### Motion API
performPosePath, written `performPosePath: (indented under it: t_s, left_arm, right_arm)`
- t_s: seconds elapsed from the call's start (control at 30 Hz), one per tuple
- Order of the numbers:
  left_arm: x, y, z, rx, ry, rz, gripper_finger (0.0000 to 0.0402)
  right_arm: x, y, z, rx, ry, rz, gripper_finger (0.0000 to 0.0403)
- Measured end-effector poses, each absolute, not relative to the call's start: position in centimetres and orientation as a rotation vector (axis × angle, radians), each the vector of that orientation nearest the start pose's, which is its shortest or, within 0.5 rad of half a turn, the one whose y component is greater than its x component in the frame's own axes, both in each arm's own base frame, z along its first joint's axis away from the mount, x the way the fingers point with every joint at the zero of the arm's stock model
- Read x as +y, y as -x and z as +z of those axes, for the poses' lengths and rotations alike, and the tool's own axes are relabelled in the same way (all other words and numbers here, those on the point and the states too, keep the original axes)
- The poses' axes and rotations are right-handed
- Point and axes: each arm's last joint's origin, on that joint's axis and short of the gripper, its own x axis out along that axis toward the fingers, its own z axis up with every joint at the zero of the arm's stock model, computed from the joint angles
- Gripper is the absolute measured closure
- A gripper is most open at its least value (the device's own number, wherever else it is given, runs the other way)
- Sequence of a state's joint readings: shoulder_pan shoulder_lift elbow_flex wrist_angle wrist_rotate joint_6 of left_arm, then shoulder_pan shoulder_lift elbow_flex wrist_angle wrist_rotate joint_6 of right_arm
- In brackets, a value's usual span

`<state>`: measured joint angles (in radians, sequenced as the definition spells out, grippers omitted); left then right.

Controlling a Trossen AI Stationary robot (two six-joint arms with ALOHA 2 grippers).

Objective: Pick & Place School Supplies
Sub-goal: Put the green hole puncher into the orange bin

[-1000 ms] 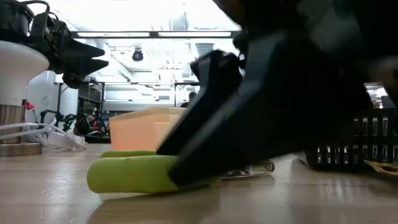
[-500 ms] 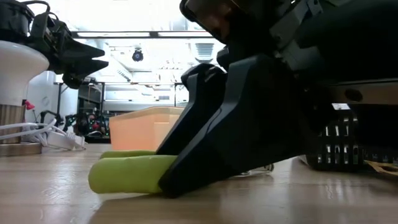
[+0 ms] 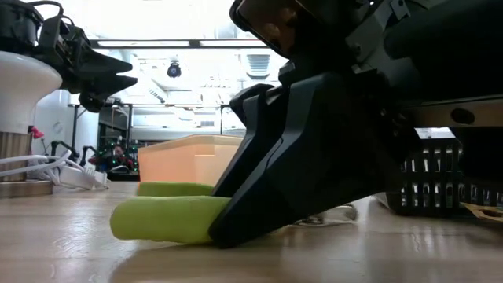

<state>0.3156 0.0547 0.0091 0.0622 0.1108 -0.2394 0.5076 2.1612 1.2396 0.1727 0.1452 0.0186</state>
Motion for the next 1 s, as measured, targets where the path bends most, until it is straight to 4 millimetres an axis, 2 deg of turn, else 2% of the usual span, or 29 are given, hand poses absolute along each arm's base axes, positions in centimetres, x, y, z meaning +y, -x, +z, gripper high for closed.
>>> performPosePath:
  t_s: [0.27, 0.57, 0.83, 1.0]
  left_arm:
    - [2.8, -9.6, 16.8, -0.041, 0.235, 0.202, 0.0214]
    - [2.8, -9.6, 16.8, -0.041, 0.235, 0.202, 0.0213]
    - [2.8, -9.6, 16.8, -0.041, 0.235, 0.202, 0.0214]
    - [2.8, -9.6, 16.8, -0.038, 0.236, 0.202, 0.0214]
  right_arm:
    - [20.7, -38.1, 9.8, 0.709, 0.225, 0.34, 0.0355]
    - [20.9, -38.5, 10.6, 0.666, 0.288, 0.355, 0.0349]
    - [21.1, -38.8, 15.2, 0.551, 0.263, 0.362, 0.0349]
    - [20.4, -38.0, 19.5, 0.476, 0.271, 0.368, 0.0349]
